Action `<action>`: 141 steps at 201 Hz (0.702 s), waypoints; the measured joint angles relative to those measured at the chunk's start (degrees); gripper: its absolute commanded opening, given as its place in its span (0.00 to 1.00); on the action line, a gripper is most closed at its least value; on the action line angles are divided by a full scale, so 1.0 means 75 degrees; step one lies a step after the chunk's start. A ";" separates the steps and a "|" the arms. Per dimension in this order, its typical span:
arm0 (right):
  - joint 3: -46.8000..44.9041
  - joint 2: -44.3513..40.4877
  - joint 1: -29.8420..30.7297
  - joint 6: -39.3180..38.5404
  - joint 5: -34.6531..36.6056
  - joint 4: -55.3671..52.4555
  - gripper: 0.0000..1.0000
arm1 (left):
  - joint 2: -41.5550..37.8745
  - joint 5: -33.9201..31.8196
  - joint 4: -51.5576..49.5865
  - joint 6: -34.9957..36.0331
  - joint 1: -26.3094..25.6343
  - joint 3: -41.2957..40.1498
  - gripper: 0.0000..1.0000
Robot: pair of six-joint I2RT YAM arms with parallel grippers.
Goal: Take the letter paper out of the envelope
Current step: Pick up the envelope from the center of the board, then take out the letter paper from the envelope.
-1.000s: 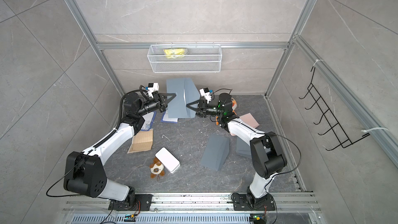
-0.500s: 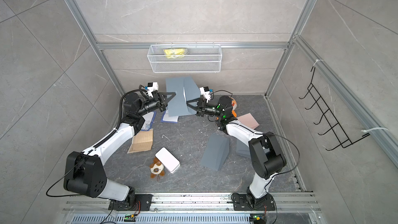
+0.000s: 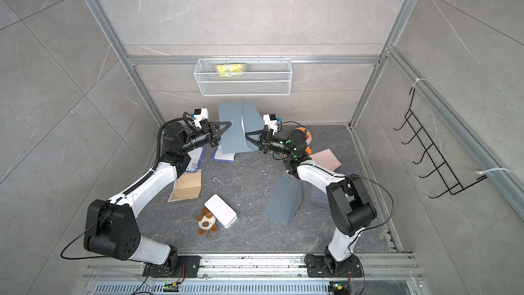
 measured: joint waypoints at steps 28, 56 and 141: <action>-0.0015 -0.0213 0.0006 -0.0128 0.0035 -0.0350 0.00 | 0.0000 -0.0015 -0.0201 0.0117 0.0000 0.0003 0.10; -0.0090 -0.0597 0.0020 -0.0589 0.0152 -0.1023 0.00 | 0.0000 -0.0032 -0.0603 0.0408 -0.0012 0.0099 0.53; 0.0020 -0.2378 0.0012 -0.5423 0.2212 -0.6502 0.00 | -0.0603 -0.1690 -0.5278 0.2538 -0.0055 0.1606 0.59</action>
